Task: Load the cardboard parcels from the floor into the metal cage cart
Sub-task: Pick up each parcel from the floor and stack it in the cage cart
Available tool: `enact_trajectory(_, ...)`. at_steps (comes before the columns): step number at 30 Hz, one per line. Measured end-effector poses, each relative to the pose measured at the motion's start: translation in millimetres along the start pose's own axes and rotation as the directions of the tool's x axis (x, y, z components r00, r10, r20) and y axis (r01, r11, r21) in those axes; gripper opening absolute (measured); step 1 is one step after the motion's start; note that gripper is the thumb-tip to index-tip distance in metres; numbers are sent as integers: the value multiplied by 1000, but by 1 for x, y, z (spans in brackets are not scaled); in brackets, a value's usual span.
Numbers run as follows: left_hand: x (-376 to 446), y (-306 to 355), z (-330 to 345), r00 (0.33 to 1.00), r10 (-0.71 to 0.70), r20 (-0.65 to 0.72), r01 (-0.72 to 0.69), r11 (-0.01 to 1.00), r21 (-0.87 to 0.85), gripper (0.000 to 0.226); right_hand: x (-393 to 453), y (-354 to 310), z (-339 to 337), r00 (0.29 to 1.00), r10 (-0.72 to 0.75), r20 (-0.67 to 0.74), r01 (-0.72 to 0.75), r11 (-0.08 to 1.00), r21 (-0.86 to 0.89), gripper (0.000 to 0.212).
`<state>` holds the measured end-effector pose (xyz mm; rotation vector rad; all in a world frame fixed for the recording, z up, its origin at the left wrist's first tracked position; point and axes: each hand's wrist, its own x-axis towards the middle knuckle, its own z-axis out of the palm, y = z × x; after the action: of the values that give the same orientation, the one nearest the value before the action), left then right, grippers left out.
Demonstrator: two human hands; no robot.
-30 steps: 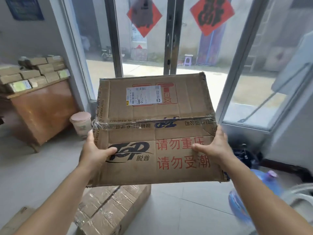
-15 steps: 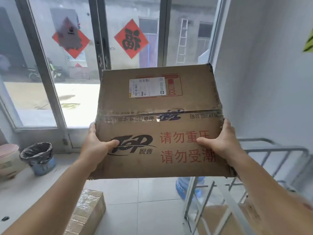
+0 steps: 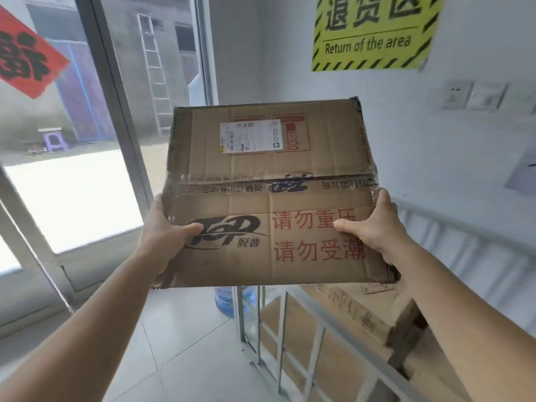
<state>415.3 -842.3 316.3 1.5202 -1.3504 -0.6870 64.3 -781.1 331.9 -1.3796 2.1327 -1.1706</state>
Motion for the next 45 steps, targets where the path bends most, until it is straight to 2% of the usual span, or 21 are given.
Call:
enact_trajectory(7, -15, 30, 87, 968, 80, 237, -89, 996, 27, 72, -40, 67, -71, 970, 169, -177, -168, 986, 22, 107)
enact_trajectory(12, -31, 61, 162, 899, 175, 401, -195, 981, 8, 80, -60, 119, -119, 911, 298, -286, -289, 954, 75, 104)
enact_trajectory(18, -57, 88, 266, 813, 202, 546, -233, 972, -12, 85, -65, 196, -169, 827, 432, -360, -407, 902, 145, 105)
enact_trajectory(23, -81, 96, 359, 758, 205, 619, -271, 962, 13, 85, -48, 266, -206, 769, 518, -375, -493, 854, 168, 111)
enact_trajectory(26, -91, 96, 416, 732, 185, 656, -270, 963, 29, 86, -34, 311, -225, 729, 570, -378, -546, 818, 180, 107)
enact_trajectory(31, -113, 96, 502, 695, 133, 707, -255, 964, 70, 97, -15, 380, -252, 689, 627, -364, -601, 774, 198, 115)
enact_trajectory(35, -133, 93, 559, 659, 129, 741, -253, 966, 57, 91, -6, 428, -265, 654, 669, -353, -635, 739, 226, 120)
enact_trajectory(38, -145, 86, 597, 623, 92, 777, -233, 970, 72, 84, -3, 461, -270, 603, 720, -344, -684, 688, 241, 116)
enact_trajectory(45, -164, 68, 685, 527, 40, 849, -231, 968, 98, 87, 0, 525, -272, 499, 801, -330, -769, 585, 257, 123)
